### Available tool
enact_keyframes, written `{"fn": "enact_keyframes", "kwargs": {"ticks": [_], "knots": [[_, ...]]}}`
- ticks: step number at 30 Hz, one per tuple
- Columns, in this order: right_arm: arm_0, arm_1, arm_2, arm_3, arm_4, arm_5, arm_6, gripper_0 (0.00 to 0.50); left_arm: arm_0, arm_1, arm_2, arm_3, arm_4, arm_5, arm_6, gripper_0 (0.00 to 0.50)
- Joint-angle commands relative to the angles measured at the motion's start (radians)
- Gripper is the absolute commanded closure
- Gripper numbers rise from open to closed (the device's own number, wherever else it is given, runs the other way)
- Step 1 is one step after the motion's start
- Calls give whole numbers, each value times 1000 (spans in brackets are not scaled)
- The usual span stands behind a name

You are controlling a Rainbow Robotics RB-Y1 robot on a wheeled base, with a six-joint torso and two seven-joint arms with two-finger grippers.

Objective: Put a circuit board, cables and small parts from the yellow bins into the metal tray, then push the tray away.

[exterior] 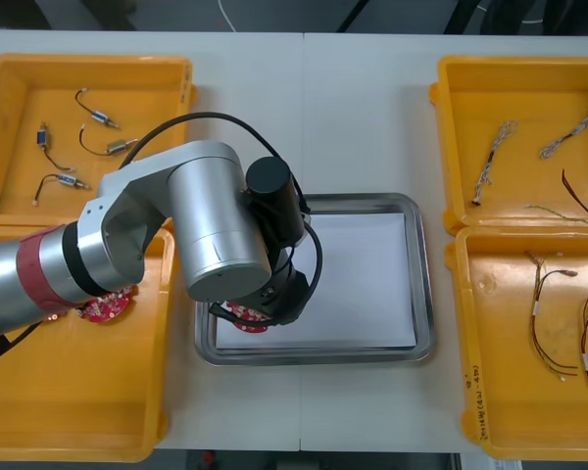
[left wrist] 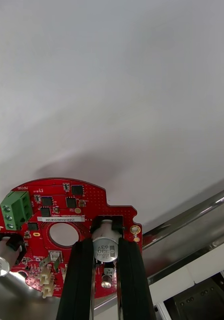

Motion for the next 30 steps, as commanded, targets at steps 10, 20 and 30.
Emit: {"fn": "enact_keyframes", "kwargs": {"ticks": [10,20,30], "knots": [[-25,-41,21,-54,15,4,-7,500,-38,-5,-92,1,-59,-56,85,494],[-25,-41,33,-81,33,4,-7,500,-36,4,-95,-18,-51,-58,109,0],[-24,-41,35,-77,30,4,-1,500,-36,43,-37,-82,-10,-39,135,0]]}}
